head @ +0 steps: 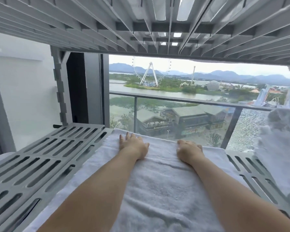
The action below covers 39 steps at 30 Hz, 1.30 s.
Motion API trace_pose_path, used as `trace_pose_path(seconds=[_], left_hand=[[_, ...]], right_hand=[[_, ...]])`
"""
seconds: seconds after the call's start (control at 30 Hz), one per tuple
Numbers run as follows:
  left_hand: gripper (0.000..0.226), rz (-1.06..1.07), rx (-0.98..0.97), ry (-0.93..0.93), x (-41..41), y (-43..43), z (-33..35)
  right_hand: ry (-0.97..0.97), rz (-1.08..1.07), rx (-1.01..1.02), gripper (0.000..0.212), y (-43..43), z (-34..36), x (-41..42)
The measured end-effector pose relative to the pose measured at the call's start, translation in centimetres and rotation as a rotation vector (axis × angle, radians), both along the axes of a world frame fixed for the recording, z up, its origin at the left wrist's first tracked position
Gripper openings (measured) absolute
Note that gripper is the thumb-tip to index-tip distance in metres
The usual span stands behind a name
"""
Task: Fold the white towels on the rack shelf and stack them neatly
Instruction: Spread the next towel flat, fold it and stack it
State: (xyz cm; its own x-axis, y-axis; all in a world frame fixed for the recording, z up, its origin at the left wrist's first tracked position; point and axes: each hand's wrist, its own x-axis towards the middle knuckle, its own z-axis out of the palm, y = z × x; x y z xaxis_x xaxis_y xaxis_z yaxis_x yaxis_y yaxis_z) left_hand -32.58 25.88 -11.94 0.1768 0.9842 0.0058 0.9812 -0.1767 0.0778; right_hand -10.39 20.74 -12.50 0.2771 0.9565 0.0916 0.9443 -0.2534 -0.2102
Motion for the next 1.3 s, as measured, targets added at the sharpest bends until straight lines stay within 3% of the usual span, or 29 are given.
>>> trace_pose_path(seconds=[0.13, 0.27, 0.43, 0.6, 0.8, 1.13, 1.3], left_hand=[[0.06, -0.148, 0.129, -0.082, 0.7, 2.7, 0.9], [0.039, -0.161, 0.254, -0.008, 1.1, 3.3, 0.8], [0.022, -0.165, 0.433, 0.004, 0.2, 1.8, 1.3], [0.029, -0.149, 0.529, -0.075, -1.6, -0.8, 1.9], [0.032, -0.202, 0.56, -0.162, -4.2, -5.3, 4.0], [0.034, -0.296, 0.467, -0.167, -9.1, -16.6, 2.3], [0.03, -0.271, 0.471, -0.208, -9.7, -21.1, -0.1]], right_hand=[[0.02, -0.009, 0.166, 0.055, 1.0, -0.8, 0.8], [-0.108, -0.048, 0.305, 0.035, 1.2, -1.2, 2.7], [-0.119, -0.032, 0.354, 0.021, 0.8, -0.8, 2.9], [-0.196, -0.025, 0.347, 0.02, -1.6, 0.8, 3.5], [-0.179, 0.121, 0.511, 0.018, -7.4, 3.3, 3.3], [-0.122, 0.113, 0.204, 0.016, -19.7, 3.3, -0.9], [-0.08, 0.011, 0.183, 0.021, -24.7, 1.6, -3.4]])
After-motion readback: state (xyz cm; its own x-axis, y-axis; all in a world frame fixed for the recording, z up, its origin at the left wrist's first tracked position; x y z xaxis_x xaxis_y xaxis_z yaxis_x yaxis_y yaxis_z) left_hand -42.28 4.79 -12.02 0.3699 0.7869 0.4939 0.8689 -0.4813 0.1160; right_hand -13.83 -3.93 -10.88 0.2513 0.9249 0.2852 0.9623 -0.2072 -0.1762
